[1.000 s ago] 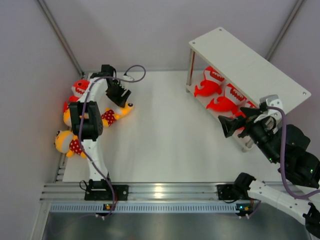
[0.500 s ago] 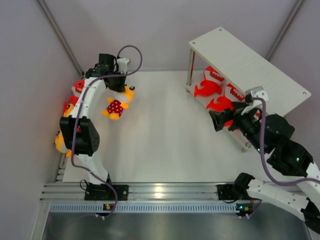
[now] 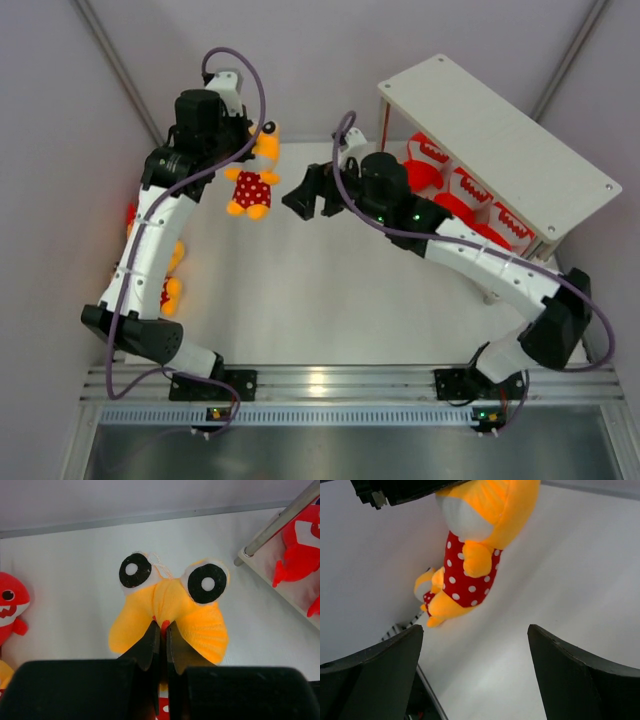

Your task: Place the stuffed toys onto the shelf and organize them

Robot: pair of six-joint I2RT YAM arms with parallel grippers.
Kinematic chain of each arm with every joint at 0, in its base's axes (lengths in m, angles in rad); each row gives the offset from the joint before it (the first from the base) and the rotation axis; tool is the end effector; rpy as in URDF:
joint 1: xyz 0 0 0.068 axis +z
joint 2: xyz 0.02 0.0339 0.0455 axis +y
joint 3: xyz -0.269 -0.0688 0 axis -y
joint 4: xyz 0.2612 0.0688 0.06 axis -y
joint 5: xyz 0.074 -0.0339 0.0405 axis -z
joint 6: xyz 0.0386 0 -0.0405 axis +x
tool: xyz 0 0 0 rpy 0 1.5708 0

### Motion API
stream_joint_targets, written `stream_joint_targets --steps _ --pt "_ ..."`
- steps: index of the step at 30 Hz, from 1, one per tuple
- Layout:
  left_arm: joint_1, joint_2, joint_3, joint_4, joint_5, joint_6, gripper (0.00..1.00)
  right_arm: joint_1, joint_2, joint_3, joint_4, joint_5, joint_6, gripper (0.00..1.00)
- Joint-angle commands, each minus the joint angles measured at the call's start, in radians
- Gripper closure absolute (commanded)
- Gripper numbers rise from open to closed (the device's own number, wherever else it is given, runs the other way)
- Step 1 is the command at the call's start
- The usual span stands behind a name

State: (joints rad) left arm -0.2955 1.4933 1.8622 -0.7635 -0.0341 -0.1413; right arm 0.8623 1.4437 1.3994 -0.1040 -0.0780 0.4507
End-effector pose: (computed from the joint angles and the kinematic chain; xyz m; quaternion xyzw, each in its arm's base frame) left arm 0.3114 -0.0934 0.4886 0.0546 0.8301 -0.1063 0.5446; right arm 0.2325 0.2759 0.4121 -0.1796 0.7358 0.4215 0.4987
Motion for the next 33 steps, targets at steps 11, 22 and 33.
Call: stream_joint_targets --steps 11,22,33 --pt "-0.016 0.039 0.061 0.012 0.030 -0.099 1.00 0.017 0.270 0.200 0.198 -0.122 0.221 0.18" --pt "-0.016 0.050 0.072 0.013 0.063 -0.090 1.00 0.020 0.356 0.286 0.050 0.006 0.221 0.21" --pt "-0.017 0.064 0.003 0.013 0.123 -0.043 1.00 0.020 0.339 0.297 0.061 0.027 0.197 1.00"
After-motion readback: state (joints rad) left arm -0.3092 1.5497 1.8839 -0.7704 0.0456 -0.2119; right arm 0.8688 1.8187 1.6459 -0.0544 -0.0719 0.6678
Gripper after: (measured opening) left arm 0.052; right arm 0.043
